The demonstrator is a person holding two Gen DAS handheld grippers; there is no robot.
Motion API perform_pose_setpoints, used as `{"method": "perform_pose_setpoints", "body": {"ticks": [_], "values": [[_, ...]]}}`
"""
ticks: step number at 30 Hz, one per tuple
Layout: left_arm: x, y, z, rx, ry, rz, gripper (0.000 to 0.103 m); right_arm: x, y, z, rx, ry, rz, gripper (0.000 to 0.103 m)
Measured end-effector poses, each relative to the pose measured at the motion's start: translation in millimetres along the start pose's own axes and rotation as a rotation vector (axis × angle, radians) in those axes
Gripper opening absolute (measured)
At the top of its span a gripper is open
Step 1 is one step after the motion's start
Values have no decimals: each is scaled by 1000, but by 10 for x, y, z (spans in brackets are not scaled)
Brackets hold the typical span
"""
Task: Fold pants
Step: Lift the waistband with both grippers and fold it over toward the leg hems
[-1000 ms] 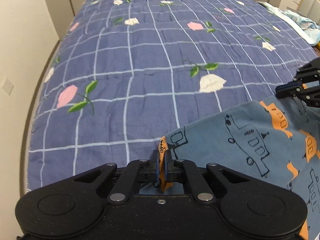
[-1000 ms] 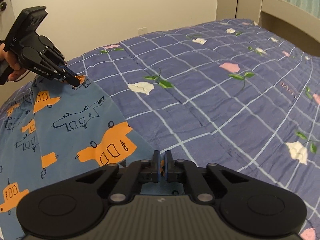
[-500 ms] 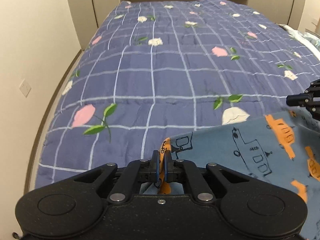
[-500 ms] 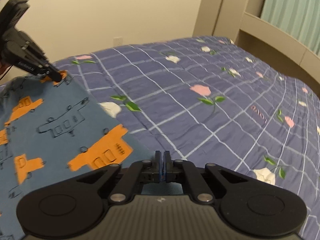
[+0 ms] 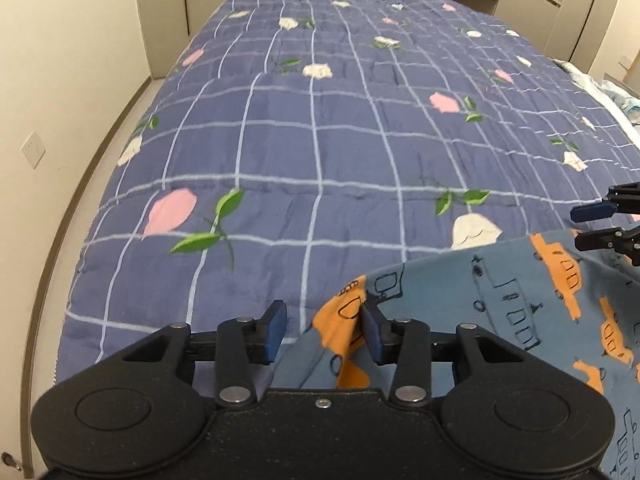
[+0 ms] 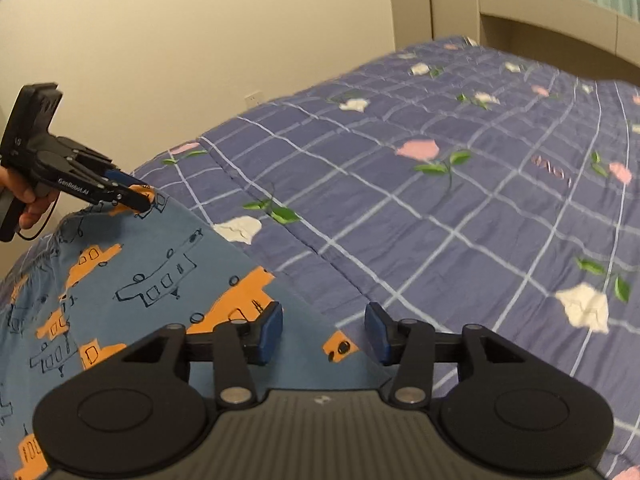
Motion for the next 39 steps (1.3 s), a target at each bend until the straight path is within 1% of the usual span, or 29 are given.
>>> {"method": "perform_pose_setpoints", "body": {"ticks": [1,2,3,4,5,6,7,10,12,15,18,23,26,30,35,39], "values": [[-9,19,-4,6,6,-3,32,-38,25,13,-12,-10,-21,50],[-15,25,6,9,16,-1,15,-81,56,24,-21,-11,-41,48],[-8,25,26,8,19,5,10,-97,77,18,-20,-2,-41,38],[12,15,56,1,12,14,9,-103,84,8,-19,4,-40,20],[36,5,84,-10,1,20,6,-94,85,-11,-24,-5,-44,11],[69,-5,114,-22,-11,27,5,-77,83,-29,-28,-3,-40,6],[118,-19,146,-34,-24,42,5,-50,80,-59,-22,9,-32,3],[324,-51,226,-58,-45,100,4,71,81,-168,11,50,6,2],[509,-50,281,-85,-62,141,4,247,81,-272,19,69,61,2],[826,5,383,-127,-74,193,4,568,141,-488,68,93,147,2],[1146,123,497,-187,-75,228,4,881,268,-717,119,106,199,2],[1645,442,705,-280,-71,291,4,1318,582,-1108,183,107,243,2],[1857,705,840,-326,-62,297,4,1479,818,-1328,207,100,248,2],[1984,1087,1014,-390,-39,283,5,1576,1203,-1554,237,91,200,2],[1895,1592,1148,-435,-26,234,5,1504,1665,-1748,248,102,141,2],[1725,1886,1206,-445,-28,185,4,1375,1924,-1799,228,107,116,2]]}}
Point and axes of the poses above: each gripper's, at about its wrist camera, not at the fingertips, and x roughly against the way its jaws point, z to its right, y to its underside, the point moved 6 cm from there along -x, roughly the way its jaws point, and after that the axes turned 10 degrees about -x, right-handed, at the moved point
